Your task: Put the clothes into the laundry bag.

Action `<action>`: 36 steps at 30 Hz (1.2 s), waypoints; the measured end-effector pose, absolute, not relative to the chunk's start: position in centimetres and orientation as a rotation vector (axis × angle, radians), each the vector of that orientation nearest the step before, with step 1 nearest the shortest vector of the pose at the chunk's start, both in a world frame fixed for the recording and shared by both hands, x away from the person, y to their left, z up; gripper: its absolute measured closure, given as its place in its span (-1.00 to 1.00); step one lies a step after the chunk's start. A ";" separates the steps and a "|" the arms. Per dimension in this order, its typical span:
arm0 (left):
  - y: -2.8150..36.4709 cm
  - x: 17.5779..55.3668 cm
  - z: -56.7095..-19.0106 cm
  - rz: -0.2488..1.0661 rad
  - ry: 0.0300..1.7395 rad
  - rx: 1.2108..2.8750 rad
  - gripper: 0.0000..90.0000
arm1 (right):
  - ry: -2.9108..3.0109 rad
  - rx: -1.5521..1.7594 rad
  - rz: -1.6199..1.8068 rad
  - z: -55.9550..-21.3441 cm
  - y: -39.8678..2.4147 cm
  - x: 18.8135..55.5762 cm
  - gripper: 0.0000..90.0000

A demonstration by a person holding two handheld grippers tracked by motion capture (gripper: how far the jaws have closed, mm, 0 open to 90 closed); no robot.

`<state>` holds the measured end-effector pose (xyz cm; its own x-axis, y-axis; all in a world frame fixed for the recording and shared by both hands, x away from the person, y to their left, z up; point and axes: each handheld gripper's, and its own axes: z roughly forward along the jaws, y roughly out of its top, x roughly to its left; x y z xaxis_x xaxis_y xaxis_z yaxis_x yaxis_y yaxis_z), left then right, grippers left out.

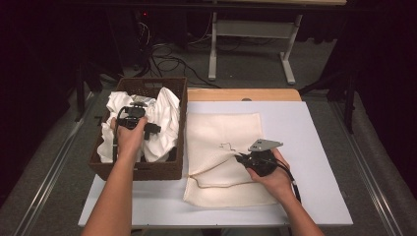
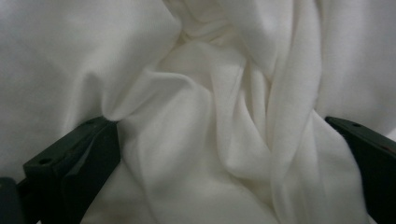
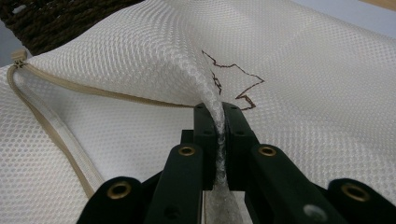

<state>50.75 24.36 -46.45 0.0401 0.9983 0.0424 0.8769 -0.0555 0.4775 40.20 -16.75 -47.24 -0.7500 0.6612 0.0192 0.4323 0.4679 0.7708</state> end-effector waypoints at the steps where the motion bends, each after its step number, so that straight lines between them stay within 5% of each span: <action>1: 24.6 51.0 -46.8 0.504 1.936 1.988 -1.00 | 2.436 0.935 1.154 -47.2 -16.7 40.2 0.94; 9: 25.3 52.4 -49.0 0.198 1.948 2.003 -0.94 | 2.445 0.937 1.158 -47.5 -16.7 40.0 0.94; 10: 25.2 52.3 -48.6 0.171 1.905 2.026 -0.77 | 2.445 0.939 1.151 -47.5 -16.6 40.0 0.94; 13: 25.5 52.0 -48.3 0.018 1.842 1.951 0.25 | 2.447 0.947 1.151 -47.6 -16.6 40.0 0.94; 17: 25.1 51.9 -47.7 -0.016 1.835 1.938 0.48 | 2.450 0.950 1.145 -47.6 -16.5 40.0 0.94; 20: 23.0 51.5 -46.7 -0.199 1.579 1.992 0.52 | 2.447 0.938 1.147 -47.7 -16.6 39.9 0.94; 24: 21.6 50.9 -46.0 -0.101 1.510 2.098 0.37 | 2.451 0.944 1.146 -47.7 -16.5 39.8 0.94; 27: 22.0 50.8 -45.5 0.018 1.619 2.091 -0.32 | 2.454 0.941 1.144 -47.7 -16.5 39.7 0.94; 28: 22.4 50.8 -45.3 0.013 1.641 2.048 -0.64 | 2.455 0.941 1.143 -47.7 -16.5 39.7 0.94; 30: 23.8 50.7 -44.3 -0.053 1.650 1.876 -0.95 | 2.460 0.943 1.140 -47.8 -16.5 39.7 0.94; 33: 24.7 50.3 -42.8 -0.010 1.628 1.765 -0.99 | 2.462 0.945 1.144 -47.9 -16.6 39.8 0.94; 36: 23.7 50.4 -43.3 -0.002 1.629 1.876 -0.99 | 2.463 0.946 1.143 -48.0 -16.5 39.9 0.94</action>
